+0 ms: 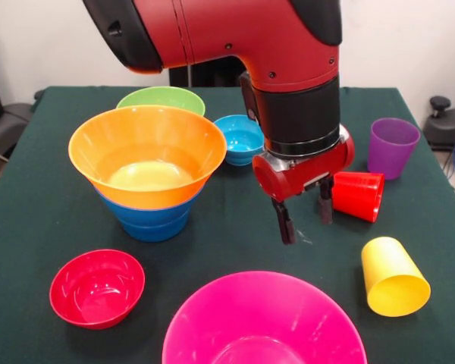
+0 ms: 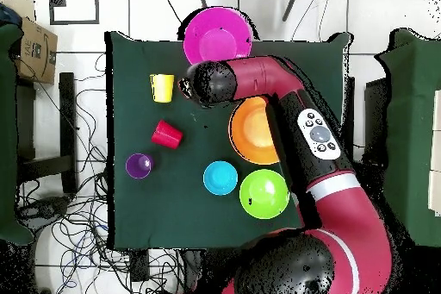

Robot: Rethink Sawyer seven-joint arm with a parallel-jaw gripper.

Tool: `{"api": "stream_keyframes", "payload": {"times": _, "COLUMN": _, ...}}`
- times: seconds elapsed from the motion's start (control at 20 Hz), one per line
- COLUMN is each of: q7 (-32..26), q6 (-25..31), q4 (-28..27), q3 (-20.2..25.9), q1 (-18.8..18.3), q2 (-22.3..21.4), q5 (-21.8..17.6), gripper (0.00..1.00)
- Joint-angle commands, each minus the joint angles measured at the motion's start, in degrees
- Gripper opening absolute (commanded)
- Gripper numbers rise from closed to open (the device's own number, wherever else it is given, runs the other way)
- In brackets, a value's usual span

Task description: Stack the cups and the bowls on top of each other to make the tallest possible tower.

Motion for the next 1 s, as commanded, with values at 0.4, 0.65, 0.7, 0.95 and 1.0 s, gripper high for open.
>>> {"api": "stream_keyframes", "payload": {"times": 0.4, "q7": 1.1, "q6": -4.3, "q4": 2.1, "q3": -4.3, "q1": 1.0, "q2": 2.1, "q5": -3.7, "gripper": 1.0}}
{"api": "stream_keyframes", "payload": {"times": 0.65, "q7": 3.5, "q6": -9.3, "q4": 1.1, "q3": -5.0, "q1": 1.4, "q2": 3.8, "q5": -4.0, "gripper": 1.0}}
{"api": "stream_keyframes", "payload": {"times": 0.7, "q7": 3.6, "q6": -9.7, "q4": 0.9, "q3": -5.1, "q1": 1.4, "q2": 4.1, "q5": -3.9, "gripper": 1.0}}
{"api": "stream_keyframes", "payload": {"times": 0.95, "q7": 5.0, "q6": -13.7, "q4": 0.5, "q3": -5.9, "q1": 1.6, "q2": 5.0, "q5": -3.3, "gripper": 1.0}}
{"api": "stream_keyframes", "payload": {"times": 1.0, "q7": 5.0, "q6": -13.9, "q4": 0.3, "q3": -6.0, "q1": 1.7, "q2": 5.1, "q5": -3.2, "gripper": 1.0}}
